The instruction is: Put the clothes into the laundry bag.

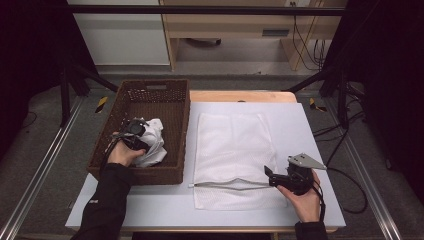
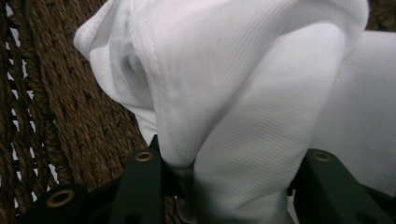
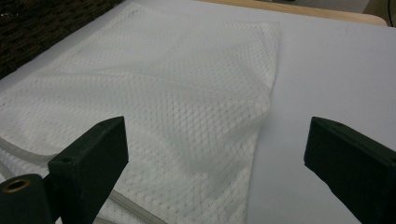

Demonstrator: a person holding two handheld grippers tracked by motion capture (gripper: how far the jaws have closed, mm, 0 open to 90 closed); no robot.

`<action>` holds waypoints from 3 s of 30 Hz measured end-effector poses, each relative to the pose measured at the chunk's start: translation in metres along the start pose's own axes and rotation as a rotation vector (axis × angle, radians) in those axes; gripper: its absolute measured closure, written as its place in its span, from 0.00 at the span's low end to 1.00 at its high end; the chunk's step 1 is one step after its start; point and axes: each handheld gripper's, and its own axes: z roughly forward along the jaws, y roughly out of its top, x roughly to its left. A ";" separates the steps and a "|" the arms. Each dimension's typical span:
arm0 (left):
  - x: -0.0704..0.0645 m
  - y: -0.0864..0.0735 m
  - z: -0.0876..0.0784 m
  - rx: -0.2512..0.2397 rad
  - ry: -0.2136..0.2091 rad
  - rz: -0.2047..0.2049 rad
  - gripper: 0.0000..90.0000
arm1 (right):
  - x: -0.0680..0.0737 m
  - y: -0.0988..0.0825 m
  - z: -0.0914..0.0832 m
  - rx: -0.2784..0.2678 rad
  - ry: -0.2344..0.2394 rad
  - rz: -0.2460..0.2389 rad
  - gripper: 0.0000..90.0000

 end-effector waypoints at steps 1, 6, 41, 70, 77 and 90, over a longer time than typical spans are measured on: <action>0.001 0.000 -0.002 -0.012 -0.009 -0.006 0.66 | 0.000 0.000 0.000 -0.001 0.001 0.000 0.08; 0.003 -0.001 -0.016 -0.122 -0.030 -0.020 0.68 | -0.001 0.001 -0.003 -0.010 0.006 0.001 0.08; -0.012 -0.023 -0.184 -0.859 -0.062 0.058 0.69 | 0.003 0.004 -0.005 -0.028 0.016 -0.005 0.08; -0.080 -0.006 -0.270 -1.052 -0.192 0.186 0.69 | 0.000 0.007 -0.013 -0.064 0.008 -0.009 0.08; -0.107 0.008 -0.270 -1.055 -0.242 0.223 0.69 | -0.003 0.006 -0.016 -0.066 0.000 -0.012 0.09; -0.165 0.039 -0.246 -1.019 -0.328 0.306 0.68 | -0.013 0.006 -0.023 -0.084 -0.016 0.010 0.09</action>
